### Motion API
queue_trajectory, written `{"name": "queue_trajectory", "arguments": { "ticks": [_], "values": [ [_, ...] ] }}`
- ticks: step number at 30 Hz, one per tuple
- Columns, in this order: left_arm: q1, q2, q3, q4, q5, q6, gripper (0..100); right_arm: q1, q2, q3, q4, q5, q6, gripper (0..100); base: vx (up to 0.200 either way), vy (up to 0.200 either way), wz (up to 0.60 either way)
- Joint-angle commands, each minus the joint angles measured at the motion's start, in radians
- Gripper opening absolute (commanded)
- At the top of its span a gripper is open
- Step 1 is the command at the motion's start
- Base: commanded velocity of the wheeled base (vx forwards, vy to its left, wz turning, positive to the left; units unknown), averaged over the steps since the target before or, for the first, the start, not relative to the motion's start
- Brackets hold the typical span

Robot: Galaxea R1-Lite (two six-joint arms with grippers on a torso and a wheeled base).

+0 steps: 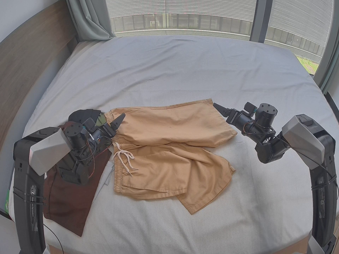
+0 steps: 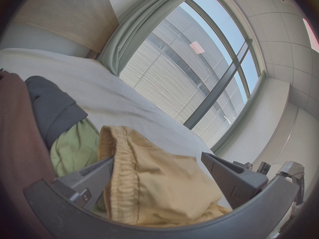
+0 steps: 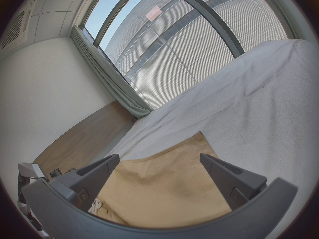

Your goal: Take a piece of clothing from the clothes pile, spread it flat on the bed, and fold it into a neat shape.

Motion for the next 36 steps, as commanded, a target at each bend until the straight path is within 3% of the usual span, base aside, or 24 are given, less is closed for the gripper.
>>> {"name": "queue_trajectory", "arguments": {
  "ticks": [1,3,8,13,16,21,29,36],
  "values": [
    [0.003,-0.137,0.185,-0.012,-0.031,0.006,100,0.045,-0.138,0.199,-0.077,-0.009,-0.004,100,0.000,0.000,0.00],
    [0.009,-0.206,0.291,-0.012,-0.075,0.002,100,0.061,-0.167,0.282,-0.122,-0.009,-0.004,100,0.000,0.000,0.00],
    [0.009,-0.268,0.401,-0.012,-0.091,0.005,100,0.081,-0.193,0.366,-0.163,-0.009,-0.004,100,0.000,0.000,0.00],
    [0.009,-0.358,0.528,-0.012,-0.157,0.009,100,0.102,-0.238,0.475,-0.191,-0.009,-0.021,100,0.000,0.000,0.00],
    [0.036,-0.450,0.597,-0.012,-0.267,0.006,100,0.110,-0.279,0.570,-0.228,-0.009,-0.067,100,0.000,0.000,0.00],
    [0.072,-0.525,0.650,-0.012,-0.382,0.005,100,0.118,-0.351,0.701,-0.260,-0.001,-0.068,100,0.000,0.000,0.00],
    [0.084,-0.562,0.709,-0.012,-0.434,0.026,100,0.107,-0.390,0.793,-0.258,0.020,-0.067,100,0.000,0.000,0.00],
    [0.073,-0.551,0.772,-0.012,-0.447,0.166,100,0.105,-0.385,0.830,-0.245,0.020,-0.070,100,0.000,0.000,0.00]
  ]
}}
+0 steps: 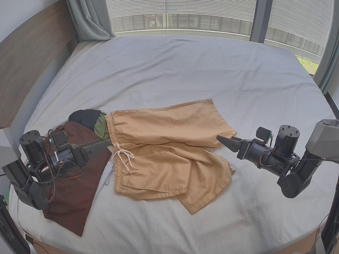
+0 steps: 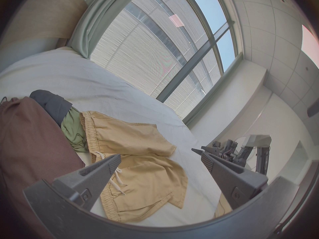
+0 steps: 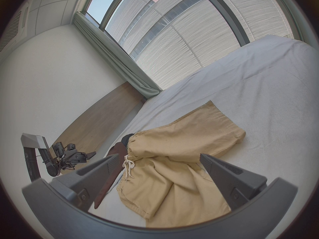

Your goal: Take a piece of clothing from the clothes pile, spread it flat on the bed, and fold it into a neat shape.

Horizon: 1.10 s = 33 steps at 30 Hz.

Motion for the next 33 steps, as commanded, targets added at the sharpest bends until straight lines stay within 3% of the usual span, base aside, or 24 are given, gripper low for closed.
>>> {"name": "queue_trajectory", "arguments": {
  "ticks": [1,11,33],
  "values": [
    [-0.007,-0.003,0.041,0.000,-0.009,0.049,100,-0.003,-0.006,0.033,0.006,0.001,-0.003,100,0.000,0.000,0.00],
    [-0.017,0.055,0.061,0.000,-0.022,0.126,100,-0.027,-0.006,0.082,0.006,0.044,-0.003,100,0.000,0.000,0.00],
    [-0.019,0.064,0.061,0.000,-0.022,0.134,100,-0.061,0.089,0.136,0.010,0.050,-0.003,100,0.000,0.000,0.00]
  ]
}}
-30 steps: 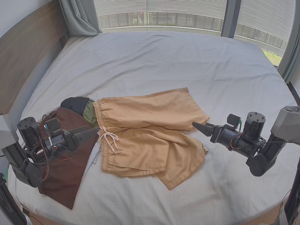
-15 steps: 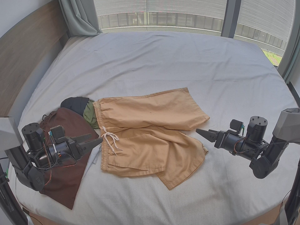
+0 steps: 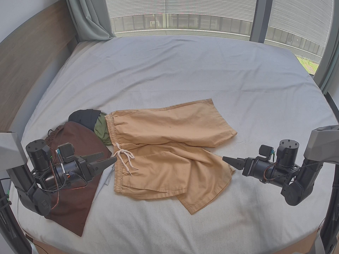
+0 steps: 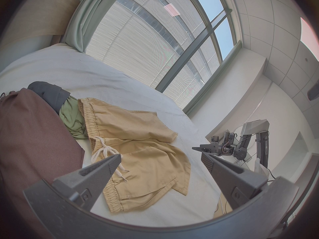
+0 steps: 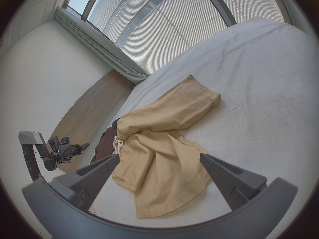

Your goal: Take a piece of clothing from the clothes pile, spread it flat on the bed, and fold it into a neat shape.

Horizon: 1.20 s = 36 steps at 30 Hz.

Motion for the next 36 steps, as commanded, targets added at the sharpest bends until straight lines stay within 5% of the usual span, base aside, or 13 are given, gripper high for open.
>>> {"name": "queue_trajectory", "arguments": {
  "ticks": [1,36],
  "values": [
    [0.000,0.006,0.000,0.000,0.000,-0.001,100,0.001,0.035,0.011,0.010,0.001,0.000,100,0.000,0.000,0.00],
    [-0.002,0.021,0.000,0.000,0.002,0.002,100,0.015,0.162,0.013,0.027,0.007,0.025,100,0.000,0.000,0.00]
  ]
}}
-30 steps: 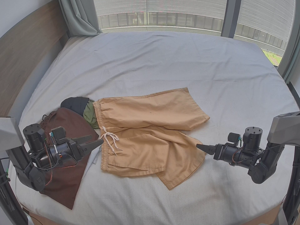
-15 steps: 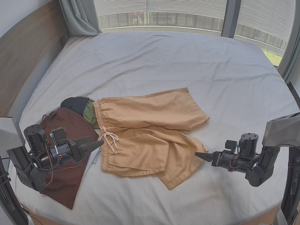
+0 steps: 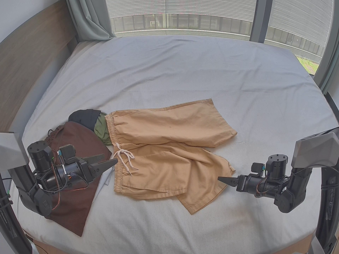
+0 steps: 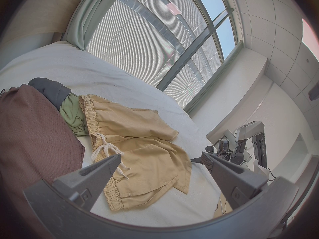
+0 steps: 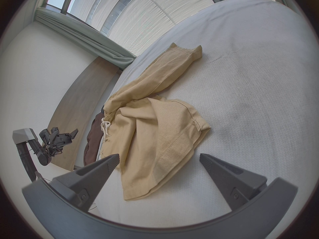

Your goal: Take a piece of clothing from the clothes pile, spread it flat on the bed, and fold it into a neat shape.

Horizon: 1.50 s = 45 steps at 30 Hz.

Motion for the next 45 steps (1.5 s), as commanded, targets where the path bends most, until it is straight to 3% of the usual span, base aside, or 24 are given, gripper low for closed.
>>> {"name": "queue_trajectory", "arguments": {
  "ticks": [1,15,45],
  "values": [
    [0.000,0.002,0.000,0.000,0.000,-0.001,100,0.004,0.010,-0.006,0.000,0.002,0.005,100,0.000,0.000,0.00],
    [0.000,0.002,0.000,0.000,0.000,0.001,100,0.039,0.038,-0.053,-0.046,0.000,0.132,100,0.000,0.000,0.00],
    [-0.005,0.044,-0.011,-0.002,-0.002,0.062,100,-0.007,-0.005,-0.075,-0.054,-0.003,0.129,100,0.000,0.000,0.00]
  ]
}}
